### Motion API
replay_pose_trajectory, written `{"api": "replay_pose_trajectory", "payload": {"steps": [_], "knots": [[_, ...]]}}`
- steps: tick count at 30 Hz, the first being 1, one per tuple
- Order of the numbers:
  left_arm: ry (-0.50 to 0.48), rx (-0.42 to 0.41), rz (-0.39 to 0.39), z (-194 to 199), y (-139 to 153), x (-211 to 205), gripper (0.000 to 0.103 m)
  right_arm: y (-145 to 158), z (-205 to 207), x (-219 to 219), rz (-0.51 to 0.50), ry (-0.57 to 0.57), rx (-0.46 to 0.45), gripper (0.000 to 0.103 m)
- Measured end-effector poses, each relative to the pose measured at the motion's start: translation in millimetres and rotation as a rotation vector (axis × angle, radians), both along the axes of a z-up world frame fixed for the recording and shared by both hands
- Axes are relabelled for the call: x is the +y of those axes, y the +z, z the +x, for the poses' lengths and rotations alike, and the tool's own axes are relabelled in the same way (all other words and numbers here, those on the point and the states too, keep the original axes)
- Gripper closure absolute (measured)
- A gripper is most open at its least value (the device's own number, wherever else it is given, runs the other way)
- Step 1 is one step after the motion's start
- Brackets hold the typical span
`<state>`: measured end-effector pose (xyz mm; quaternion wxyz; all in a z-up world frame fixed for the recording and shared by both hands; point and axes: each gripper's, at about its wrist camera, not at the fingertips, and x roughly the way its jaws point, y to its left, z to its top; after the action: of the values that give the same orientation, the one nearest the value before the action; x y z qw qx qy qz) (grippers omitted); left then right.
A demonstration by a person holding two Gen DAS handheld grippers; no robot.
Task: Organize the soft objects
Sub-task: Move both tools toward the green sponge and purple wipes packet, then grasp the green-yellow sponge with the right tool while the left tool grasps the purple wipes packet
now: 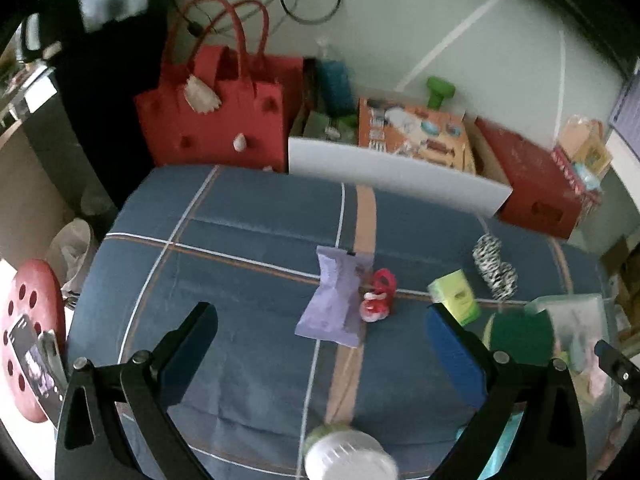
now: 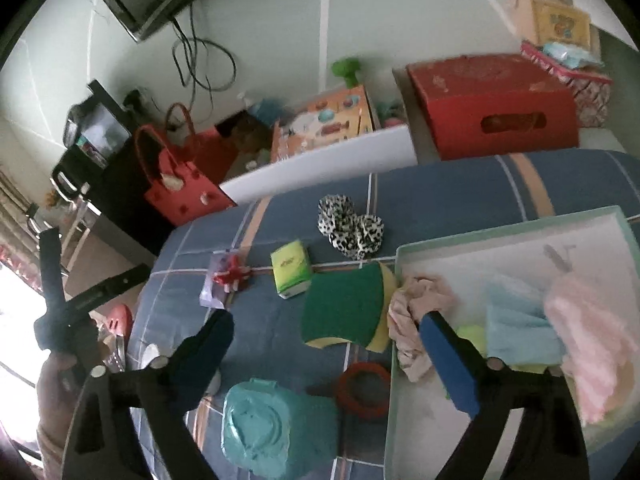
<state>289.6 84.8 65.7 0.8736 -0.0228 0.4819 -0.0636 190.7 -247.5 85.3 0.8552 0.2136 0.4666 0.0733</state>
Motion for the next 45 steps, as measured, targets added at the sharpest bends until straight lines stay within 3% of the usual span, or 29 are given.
{"api": "replay_pose_trajectory", "payload": {"steps": [4, 9, 14, 17, 21, 29, 32, 38, 45], "knots": [[-0.008, 0.095, -0.071, 22, -23, 11, 0.001, -19, 22, 7, -0.010, 0.054, 0.064, 0.023], [-0.028, 0.172, -0.061, 43, -49, 13, 0.001, -34, 44, 9, -0.076, 0.082, 0.116, 0.033], [-0.041, 0.224, -0.126, 58, -69, 15, 0.001, -46, 57, 6, -0.085, 0.089, 0.160, 0.047], [-0.072, 0.250, -0.118, 64, -80, 9, 0.002, -52, 63, 7, -0.103, 0.091, 0.177, 0.053], [-0.093, 0.284, -0.078, 70, -93, 2, 0.021, -54, 68, 9, -0.119, 0.098, 0.187, 0.057], [-0.127, 0.326, -0.086, 70, -108, -5, 0.023, -62, 74, 9, -0.156, 0.095, 0.219, 0.066], [-0.138, 0.325, -0.039, 69, -111, -8, 0.034, -64, 75, 10, -0.157, 0.100, 0.226, 0.072], [-0.152, 0.314, -0.035, 64, -110, -9, 0.053, -67, 75, 9, -0.139, 0.095, 0.218, 0.078], [-0.127, 0.261, -0.110, 48, -97, 7, 0.058, -52, 67, 6, -0.080, 0.095, 0.147, 0.086]]}}
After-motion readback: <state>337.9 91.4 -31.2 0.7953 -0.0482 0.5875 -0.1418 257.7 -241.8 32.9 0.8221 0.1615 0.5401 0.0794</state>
